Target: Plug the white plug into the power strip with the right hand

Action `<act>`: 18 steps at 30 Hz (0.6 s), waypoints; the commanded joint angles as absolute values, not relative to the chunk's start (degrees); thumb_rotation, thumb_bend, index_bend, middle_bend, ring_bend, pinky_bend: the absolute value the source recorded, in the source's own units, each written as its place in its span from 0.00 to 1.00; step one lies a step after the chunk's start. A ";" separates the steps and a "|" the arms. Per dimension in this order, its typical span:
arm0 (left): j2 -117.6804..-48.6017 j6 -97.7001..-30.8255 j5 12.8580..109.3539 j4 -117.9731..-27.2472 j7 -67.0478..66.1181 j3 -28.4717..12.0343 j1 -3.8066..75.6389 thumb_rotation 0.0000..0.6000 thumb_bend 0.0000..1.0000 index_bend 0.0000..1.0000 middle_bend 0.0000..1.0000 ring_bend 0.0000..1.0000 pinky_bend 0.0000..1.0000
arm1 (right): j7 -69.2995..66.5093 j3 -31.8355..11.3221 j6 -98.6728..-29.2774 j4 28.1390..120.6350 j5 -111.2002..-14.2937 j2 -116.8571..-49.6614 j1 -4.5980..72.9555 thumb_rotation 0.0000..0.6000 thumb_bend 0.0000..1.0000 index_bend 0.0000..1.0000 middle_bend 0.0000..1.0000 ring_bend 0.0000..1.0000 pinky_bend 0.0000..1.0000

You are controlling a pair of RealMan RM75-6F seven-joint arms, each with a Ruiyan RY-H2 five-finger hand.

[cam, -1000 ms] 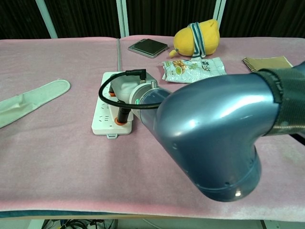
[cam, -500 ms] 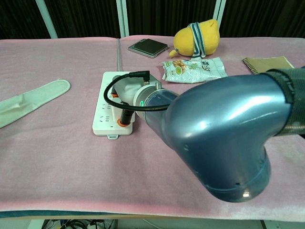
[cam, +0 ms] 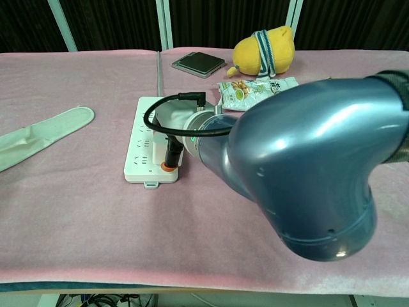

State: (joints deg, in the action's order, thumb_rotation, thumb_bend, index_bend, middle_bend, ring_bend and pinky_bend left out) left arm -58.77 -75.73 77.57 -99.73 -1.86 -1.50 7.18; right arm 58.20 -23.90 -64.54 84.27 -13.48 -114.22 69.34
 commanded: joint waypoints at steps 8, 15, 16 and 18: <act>-58.76 -75.64 77.30 -99.89 -2.20 -1.50 7.20 1.00 0.22 0.11 0.00 0.00 0.13 | 57.25 -24.08 -65.41 85.61 -13.61 -113.14 68.97 1.00 0.22 0.39 0.29 0.35 0.29; -58.72 -75.51 77.12 -99.96 -2.35 -1.51 7.25 1.00 0.22 0.11 0.00 0.00 0.13 | 56.65 -24.74 -66.56 87.65 -13.77 -111.65 68.60 1.00 0.22 0.39 0.29 0.35 0.29; -58.71 -75.48 77.08 -99.98 -2.43 -1.50 7.26 1.00 0.22 0.11 0.00 0.00 0.13 | 56.51 -24.86 -66.79 88.27 -13.82 -111.25 68.48 1.00 0.22 0.39 0.29 0.35 0.29; -58.71 -75.46 77.04 -100.01 -2.55 -1.49 7.27 1.00 0.22 0.11 0.00 0.00 0.13 | 56.19 -25.11 -67.12 89.14 -13.99 -110.70 68.31 1.00 0.22 0.39 0.29 0.35 0.29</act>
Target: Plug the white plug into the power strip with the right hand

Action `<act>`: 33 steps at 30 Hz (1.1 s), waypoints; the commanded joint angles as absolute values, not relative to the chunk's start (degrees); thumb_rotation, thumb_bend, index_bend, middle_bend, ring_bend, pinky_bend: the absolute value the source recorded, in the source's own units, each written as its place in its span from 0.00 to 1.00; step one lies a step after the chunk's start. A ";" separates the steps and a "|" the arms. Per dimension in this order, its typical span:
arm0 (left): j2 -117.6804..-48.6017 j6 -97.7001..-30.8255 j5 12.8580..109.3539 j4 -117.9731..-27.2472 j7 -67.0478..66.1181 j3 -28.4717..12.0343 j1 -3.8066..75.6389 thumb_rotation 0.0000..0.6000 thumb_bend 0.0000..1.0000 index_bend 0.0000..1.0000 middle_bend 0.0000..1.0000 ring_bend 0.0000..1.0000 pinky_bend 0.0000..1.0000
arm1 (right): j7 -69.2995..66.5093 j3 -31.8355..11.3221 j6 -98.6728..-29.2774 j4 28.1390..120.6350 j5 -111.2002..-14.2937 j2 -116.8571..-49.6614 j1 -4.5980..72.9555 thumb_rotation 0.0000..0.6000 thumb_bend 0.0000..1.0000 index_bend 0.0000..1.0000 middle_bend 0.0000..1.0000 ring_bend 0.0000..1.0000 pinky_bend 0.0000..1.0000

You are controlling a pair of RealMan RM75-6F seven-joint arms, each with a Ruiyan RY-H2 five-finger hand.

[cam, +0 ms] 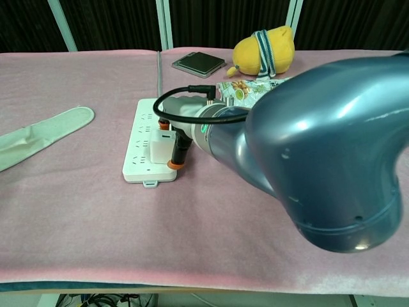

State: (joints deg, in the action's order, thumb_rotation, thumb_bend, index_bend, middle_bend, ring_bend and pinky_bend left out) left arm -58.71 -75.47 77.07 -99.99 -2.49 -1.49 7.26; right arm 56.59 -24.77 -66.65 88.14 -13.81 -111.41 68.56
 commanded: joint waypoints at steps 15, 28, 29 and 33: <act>-58.69 -75.27 76.74 -100.27 -3.11 -1.46 7.35 1.00 0.22 0.11 0.00 0.00 0.13 | 55.82 -26.60 -70.01 95.83 -13.70 -105.70 67.71 1.00 0.22 0.40 0.33 0.38 0.29; -58.66 -75.18 76.76 -100.37 -3.23 -1.40 7.40 1.00 0.22 0.11 0.00 0.00 0.14 | 58.18 -27.92 -73.68 101.55 -10.47 -100.66 68.44 1.00 0.24 0.60 0.56 0.58 0.36; -58.66 -75.20 76.78 -100.37 -3.23 -1.40 7.40 1.00 0.22 0.11 0.00 0.00 0.14 | 58.27 -27.92 -73.91 101.69 -10.28 -100.52 68.52 1.00 0.24 0.62 0.57 0.59 0.36; -58.66 -75.26 76.81 -100.42 -3.31 -1.37 7.37 1.00 0.22 0.11 0.00 0.00 0.14 | 58.65 -27.96 -74.46 102.19 -9.25 -99.92 68.88 1.00 0.23 0.67 0.61 0.62 0.39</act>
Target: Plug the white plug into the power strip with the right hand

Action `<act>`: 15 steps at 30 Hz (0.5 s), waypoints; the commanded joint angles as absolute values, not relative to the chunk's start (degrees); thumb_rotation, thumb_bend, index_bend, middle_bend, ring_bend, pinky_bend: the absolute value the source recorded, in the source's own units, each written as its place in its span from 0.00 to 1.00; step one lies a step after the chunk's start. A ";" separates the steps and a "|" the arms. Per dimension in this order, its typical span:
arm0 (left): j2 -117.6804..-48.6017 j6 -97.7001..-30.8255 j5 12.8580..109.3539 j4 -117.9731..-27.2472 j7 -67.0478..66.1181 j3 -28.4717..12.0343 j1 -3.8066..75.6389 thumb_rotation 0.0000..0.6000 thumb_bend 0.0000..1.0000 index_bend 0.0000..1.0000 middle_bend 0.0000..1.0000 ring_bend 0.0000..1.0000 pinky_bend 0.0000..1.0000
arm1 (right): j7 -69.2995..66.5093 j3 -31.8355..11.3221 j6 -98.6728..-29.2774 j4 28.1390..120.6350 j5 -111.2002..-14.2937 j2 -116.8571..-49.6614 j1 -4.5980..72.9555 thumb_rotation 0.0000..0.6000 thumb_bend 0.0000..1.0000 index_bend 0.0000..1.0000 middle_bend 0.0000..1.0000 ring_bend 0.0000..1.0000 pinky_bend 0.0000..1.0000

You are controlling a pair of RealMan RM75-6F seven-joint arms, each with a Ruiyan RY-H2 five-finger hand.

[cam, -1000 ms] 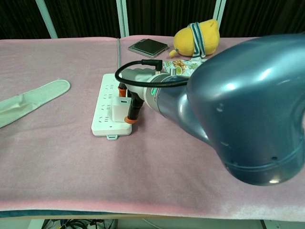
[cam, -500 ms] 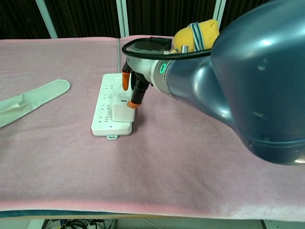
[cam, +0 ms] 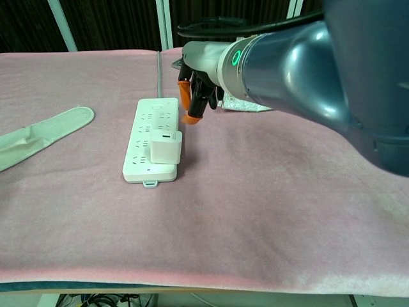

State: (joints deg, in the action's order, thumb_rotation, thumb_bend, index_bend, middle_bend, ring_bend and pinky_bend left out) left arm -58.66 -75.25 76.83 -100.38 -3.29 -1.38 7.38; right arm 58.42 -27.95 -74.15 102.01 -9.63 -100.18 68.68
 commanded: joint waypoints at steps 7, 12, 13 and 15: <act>-58.66 -75.18 76.62 -100.46 -3.38 -1.40 7.40 1.00 0.22 0.11 0.00 0.00 0.14 | 59.81 -27.84 -76.02 102.67 -7.64 -98.91 69.50 1.00 0.25 0.88 0.79 0.77 0.59; -58.68 -74.99 76.40 -100.55 -3.58 -1.41 7.48 1.00 0.22 0.11 0.00 0.00 0.14 | 62.45 -27.67 -75.71 103.86 -3.06 -97.84 70.25 1.00 0.55 0.92 0.82 0.80 0.68; -58.68 -75.00 76.38 -100.57 -3.61 -1.42 7.48 1.00 0.22 0.11 0.00 0.00 0.14 | 63.03 -27.71 -75.51 103.83 -2.18 -97.79 70.59 1.00 0.65 0.92 0.82 0.80 0.69; -58.69 -75.01 76.36 -100.62 -3.69 -1.42 7.48 1.00 0.22 0.11 0.00 0.00 0.15 | 63.29 -28.03 -75.23 103.43 -1.27 -98.13 71.20 1.00 0.76 0.93 0.82 0.80 0.72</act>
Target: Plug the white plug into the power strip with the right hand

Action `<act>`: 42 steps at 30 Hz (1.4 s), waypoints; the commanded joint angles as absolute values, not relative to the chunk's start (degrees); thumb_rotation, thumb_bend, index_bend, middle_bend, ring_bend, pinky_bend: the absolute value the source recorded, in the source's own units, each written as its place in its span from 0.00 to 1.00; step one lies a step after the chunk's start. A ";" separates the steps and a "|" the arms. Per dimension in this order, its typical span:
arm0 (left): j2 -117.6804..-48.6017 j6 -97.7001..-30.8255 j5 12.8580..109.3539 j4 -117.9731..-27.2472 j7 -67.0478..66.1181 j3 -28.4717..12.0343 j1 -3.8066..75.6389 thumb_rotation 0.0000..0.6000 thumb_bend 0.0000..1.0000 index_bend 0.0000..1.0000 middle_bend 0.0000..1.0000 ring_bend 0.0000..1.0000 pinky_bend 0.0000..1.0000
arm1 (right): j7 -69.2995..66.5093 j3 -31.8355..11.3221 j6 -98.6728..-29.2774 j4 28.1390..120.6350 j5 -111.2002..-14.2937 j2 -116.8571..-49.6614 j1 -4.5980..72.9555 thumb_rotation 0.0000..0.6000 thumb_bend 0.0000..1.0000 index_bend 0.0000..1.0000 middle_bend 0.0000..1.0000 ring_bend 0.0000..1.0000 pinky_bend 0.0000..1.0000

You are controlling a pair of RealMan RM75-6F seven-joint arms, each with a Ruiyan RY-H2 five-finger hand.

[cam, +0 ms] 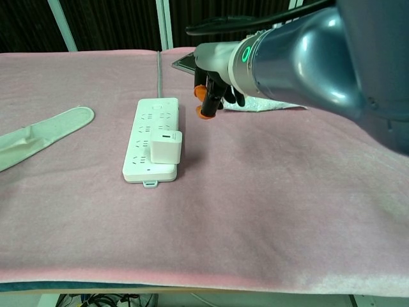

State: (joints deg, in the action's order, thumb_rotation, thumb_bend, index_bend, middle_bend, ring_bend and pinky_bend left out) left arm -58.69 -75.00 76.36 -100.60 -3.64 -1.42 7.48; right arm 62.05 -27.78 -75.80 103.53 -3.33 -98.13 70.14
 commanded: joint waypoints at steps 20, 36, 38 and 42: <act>-58.58 -74.94 76.44 -100.62 -3.18 -1.44 7.53 1.00 0.22 0.11 0.00 0.00 0.15 | 61.66 -31.49 -72.07 93.30 2.63 -105.71 77.51 1.00 0.83 0.94 0.83 0.80 0.73; -58.50 -74.81 76.32 -100.61 -2.98 -1.45 7.57 1.00 0.22 0.11 0.00 0.00 0.15 | 56.92 -31.19 -70.60 88.63 -0.94 -109.75 78.13 1.00 0.83 0.94 0.83 0.80 0.73; -58.51 -74.82 76.34 -100.60 -3.00 -1.44 7.57 1.00 0.22 0.11 0.00 0.00 0.15 | 56.54 -31.04 -70.61 88.18 -1.32 -110.12 78.10 1.00 0.83 0.94 0.83 0.80 0.73; -58.49 -74.85 76.34 -100.62 -2.98 -1.44 7.55 1.00 0.22 0.11 0.00 0.00 0.15 | 56.27 -30.88 -70.34 87.70 -1.45 -110.59 78.02 1.00 0.83 0.94 0.83 0.80 0.73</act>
State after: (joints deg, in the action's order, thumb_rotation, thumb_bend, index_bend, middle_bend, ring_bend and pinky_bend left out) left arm -58.49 -74.85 76.33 -100.62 -2.98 -1.44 7.56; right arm 56.30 -30.91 -70.37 87.73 -1.44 -110.55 78.04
